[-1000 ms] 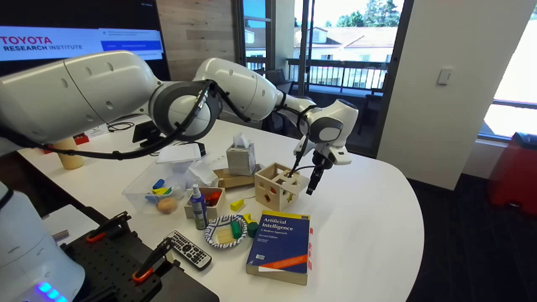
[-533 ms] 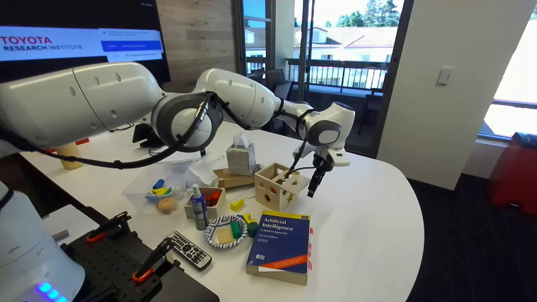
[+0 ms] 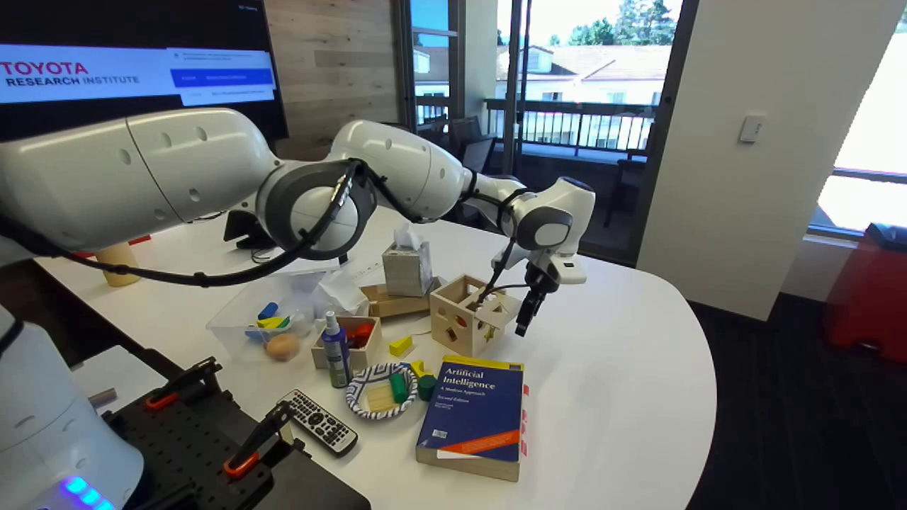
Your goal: Slide the lid on top of the wooden toy box.
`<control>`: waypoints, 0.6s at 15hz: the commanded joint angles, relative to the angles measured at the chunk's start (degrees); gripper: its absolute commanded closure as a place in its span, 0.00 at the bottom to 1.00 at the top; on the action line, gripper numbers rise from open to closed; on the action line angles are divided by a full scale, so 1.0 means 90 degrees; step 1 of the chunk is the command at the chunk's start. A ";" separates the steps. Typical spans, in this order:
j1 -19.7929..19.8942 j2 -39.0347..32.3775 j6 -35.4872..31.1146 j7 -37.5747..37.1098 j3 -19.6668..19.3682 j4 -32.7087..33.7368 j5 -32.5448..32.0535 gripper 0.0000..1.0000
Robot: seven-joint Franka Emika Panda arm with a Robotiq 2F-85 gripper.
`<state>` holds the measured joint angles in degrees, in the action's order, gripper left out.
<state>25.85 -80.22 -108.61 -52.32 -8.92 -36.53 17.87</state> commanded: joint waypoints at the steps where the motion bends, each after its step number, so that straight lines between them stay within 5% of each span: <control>1: -0.0084 -0.0101 0.0310 -0.0300 -0.0097 0.0240 -0.0105 0.00; 9: -0.0432 -0.0027 0.0357 -0.0603 -0.0182 0.0135 -0.0461 0.00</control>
<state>23.48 -80.37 -107.45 -55.61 -9.52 -36.53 14.99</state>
